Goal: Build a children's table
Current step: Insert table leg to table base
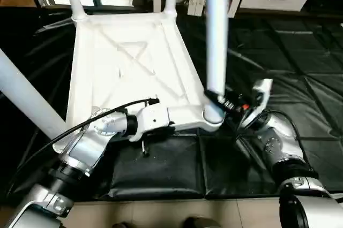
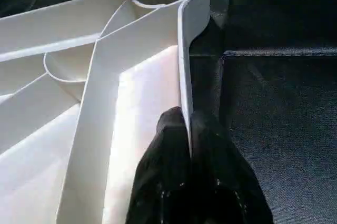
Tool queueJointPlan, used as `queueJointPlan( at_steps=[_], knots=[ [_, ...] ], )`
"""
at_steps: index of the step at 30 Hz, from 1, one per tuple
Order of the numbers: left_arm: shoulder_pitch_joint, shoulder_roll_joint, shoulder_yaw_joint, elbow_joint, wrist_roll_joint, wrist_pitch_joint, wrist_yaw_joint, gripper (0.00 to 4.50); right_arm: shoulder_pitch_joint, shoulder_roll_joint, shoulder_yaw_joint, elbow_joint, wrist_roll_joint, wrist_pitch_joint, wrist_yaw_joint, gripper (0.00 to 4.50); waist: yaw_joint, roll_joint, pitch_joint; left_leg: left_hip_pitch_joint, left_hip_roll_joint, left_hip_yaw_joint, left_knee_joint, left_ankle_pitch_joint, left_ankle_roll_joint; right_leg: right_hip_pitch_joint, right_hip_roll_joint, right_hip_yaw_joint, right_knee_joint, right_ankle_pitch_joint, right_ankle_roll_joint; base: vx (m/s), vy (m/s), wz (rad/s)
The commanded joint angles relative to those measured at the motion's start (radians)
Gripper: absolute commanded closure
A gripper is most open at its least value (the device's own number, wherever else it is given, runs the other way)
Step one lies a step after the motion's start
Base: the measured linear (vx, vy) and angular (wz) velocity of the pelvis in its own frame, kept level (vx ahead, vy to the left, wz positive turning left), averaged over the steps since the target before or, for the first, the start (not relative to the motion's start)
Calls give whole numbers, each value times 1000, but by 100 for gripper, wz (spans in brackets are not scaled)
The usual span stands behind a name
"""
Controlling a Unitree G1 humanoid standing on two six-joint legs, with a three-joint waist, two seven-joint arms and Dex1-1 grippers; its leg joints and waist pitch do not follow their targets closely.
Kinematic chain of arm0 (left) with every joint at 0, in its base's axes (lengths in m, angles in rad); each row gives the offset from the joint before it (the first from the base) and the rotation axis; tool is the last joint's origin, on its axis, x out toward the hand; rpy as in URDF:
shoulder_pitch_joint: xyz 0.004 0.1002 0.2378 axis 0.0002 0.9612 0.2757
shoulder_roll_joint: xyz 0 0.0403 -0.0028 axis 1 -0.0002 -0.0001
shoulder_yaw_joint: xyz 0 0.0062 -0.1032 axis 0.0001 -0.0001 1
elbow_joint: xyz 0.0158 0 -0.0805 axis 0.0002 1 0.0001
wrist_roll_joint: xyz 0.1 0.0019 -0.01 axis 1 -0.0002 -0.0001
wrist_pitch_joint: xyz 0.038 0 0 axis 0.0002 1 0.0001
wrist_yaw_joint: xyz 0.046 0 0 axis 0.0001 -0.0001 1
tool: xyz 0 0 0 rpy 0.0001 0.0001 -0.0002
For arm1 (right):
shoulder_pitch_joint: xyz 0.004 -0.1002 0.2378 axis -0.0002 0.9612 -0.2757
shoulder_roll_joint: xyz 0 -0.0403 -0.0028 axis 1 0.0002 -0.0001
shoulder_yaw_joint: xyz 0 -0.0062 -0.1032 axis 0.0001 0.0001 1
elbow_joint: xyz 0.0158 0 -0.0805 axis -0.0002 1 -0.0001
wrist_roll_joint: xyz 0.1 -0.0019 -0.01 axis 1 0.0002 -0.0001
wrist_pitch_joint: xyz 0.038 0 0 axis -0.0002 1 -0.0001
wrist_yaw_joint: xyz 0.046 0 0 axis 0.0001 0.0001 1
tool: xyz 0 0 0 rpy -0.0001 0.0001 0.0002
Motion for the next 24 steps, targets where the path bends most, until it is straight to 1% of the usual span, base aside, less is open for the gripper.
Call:
queueJointPlan(
  at_steps=[1, 2, 3, 4, 5, 6, 7, 8, 9, 10, 11, 12, 13, 14, 15, 16, 17, 18, 19, 20, 21, 22, 23, 24],
  knots=[
    [26, 0, -14, 56, 26, 8, 21, 450, 36, -6, 1, -27, -8, -9, 2, 264, -2, -5, -44, 15, 31, -2, -54, -91, 132, 33, -56, 32, -58, 71, -277, 0, 0, 0],
    [26, 0, -14, 57, 26, 7, 21, 450, 40, -5, 3, -28, -10, -11, 4, 264, 0, -4, -43, 16, 31, -2, -53, -99, 128, 33, -57, 33, -59, 51, -272, 0, 0, 0],
    [27, -3, -15, 60, 26, 2, 31, 450, 77, -1, 22, -39, -29, -39, 12, 264, 2, -4, -42, 17, 32, -2, -53, -115, 119, 31, -57, 33, -62, 8, -262, 0, 0, 0],
    [27, -3, -14, 61, 25, 0, 35, 450, 88, 0, 28, -41, -37, -52, 12, 264, 2, -4, -41, 18, 33, -2, -54, -121, 116, 29, -58, 32, -63, -4, -259, 0, 0, 0],
    [28, -7, -8, 62, 27, -3, 52, 450, 98, 6, 29, -39, -37, -56, 10, 264, 1, -8, -43, 17, 32, -3, -54, -121, 112, 30, -56, 31, -62, -14, -255, 0, 0, 0],
    [28, -7, -8, 62, 27, -3, 52, 450, 98, 6, 29, -39, -37, -56, 10, 264, 1, -7, -42, 17, 31, -4, -54, -122, 110, 31, -57, 32, -62, -22, -253, 0, 0, 0],
    [28, -13, 1, 65, 24, -2, 68, 402, 107, 13, 28, -51, -34, -51, 2, 264, 1, -6, -42, 16, 31, -4, -53, -124, 108, 30, -57, 33, -63, -29, -252, 0, 0, 0],
    [28, -13, 1, 65, 24, -2, 68, 402, 107, 13, 28, -51, -34, -51, 2, 264, 1, -6, -42, 17, 31, -4, -53, -125, 108, 29, -56, 32, -63, -32, -252, 0, 0, 0],
    [26, -26, 31, 58, -15, 11, 64, 390, 99, 27, 18, -88, -18, -37, -21, 264, 1, -5, -43, 17, 31, -4, -52, -123, 106, 30, -56, 33, -62, -31, -253, 0, 0, 0],
    [26, -30, 43, 49, -36, 17, 54, 386, 91, 30, 12, -102, -12, -34, -30, 264, 1, -4, -44, 16, 30, -5, -52, -114, 103, 32, -55, 32, -60, -21, -255, 0, 0, 0],
    [24, -40, 74, 25, -84, 25, 39, 378, 73, 35, 0, -131, 4, -24, -46, 264, 2, -4, -49, 16, 29, -5, -50, -107, 102, 34, -56, 32, -56, -7, -260, 0, 0, 0],
    [24, -40, 74, 25, -84, 25, 39, 365, 73, 35, 0, -131, 4, -24, -46, 264, 3, -4, -50, 15, 28, -4, -49, -96, 101, 36, -55, 33, -53, 9, -263, 0, 0, 0],
    [24, -54, 120, -28, -168, 54, 13, 354, 56, 35, -10, -180, 26, -10, -68, 264, 6, -1, -62, 15, 26, -4, -41, -36, 111, 43, -53, 34, -38, 115, -281, 0, 0, 0],
    [25, -58, 139, -54, -207, 74, -1, 345, 52, 35, -11, -202, 35, -4, -78, 264, 7, 0, -67, 13, 26, -6, -36, 1, 123, 45, -51, 33, -30, 178, -288, 0, 0, 0],
    [24, -62, 159, -79, -239, 92, -6, 345, 51, 33, -10, -230, 44, 6, -84, 264, 9, 1, -69, 13, 25, -5, -33, 43, 132, 47, -48, 34, -22, 252, -296, 0, 0, 0],
    [20, -67, 180, -101, -270, 108, -6, 337, 50, 31, -10, -258, 54, 17, -89, 264, 11, 0, -73, 13, 23, -4, -25, 111, 162, 47, -42, 33, -10, 393, -309, 0, 0, 0],
    [6, -77, 234, -129, -329, 146, 10, 327, 55, 29, -5, -309, 63, 31, -99, 264, 12, 4, -77, 9, 21, -5, -21, 149, 181, 51, -41, 29, -3, 471, -318, 0, 0, 0],
    [-5, -85, 261, -133, -356, 161, 24, 327, 58, 27, 0, -326, 62, 34, -99, 264, 12, 1, -76, 8, 19, -3, -19, 144, 184, 50, -41, 29, -3, 484, -321, 0, 0, 0],
    [-19, -98, 299, -138, -392, 180, 45, 317, 64, 24, 8, -351, 60, 40, -99, 264, 16, 5, -81, 9, 18, -3, -17, 125, 185, 55, -43, 29, -2, 491, -324, 0, 0, 0],
    [-55, -123, 357, -133, -444, 208, 92, 310, 72, 18, 23, -374, 43, 38, -95, 264, 21, 9, -84, 10, 17, -2, -15, 105, 174, 56, -42, 28, -2, 482, -327, 0, 0, 0],
    [-56, -124, 359, -132, -447, 210, 94, 304, 73, 18, 24, -375, 43, 37, -94, 264, 23, 7, -85, 10, 17, -1, -14, 93, 172, 57, -41, 27, -3, 474, -329, 0, 0, 0],
    [-127, -164, 441, -120, -523, 259, 175, 297, 84, 5, 54, -402, 4, 29, -83, 264, 29, 6, -83, 9, 17, 0, -14, 65, 162, 57, -42, 28, -4, 437, -327, 0, 0, 0],
    [-169, -186, 477, -115, -570, 286, 215, 290, 88, 0, 69, -410, -17, 22, -78, 264, 34, 8, -88, 10, 17, -1, -11, 47, 148, 59, -41, 27, -3, 412, -329, 0, 0, 0],
    [-192, -197, 496, -113, -596, 301, 235, 279, 90, -2, 77, -413, -28, 19, -76, 264, 36, 9, -91, 11, 17, -2, -10, 41, 143, 60, -42, 26, -3, 398, -332, 0, 0, 0]
  ],
)
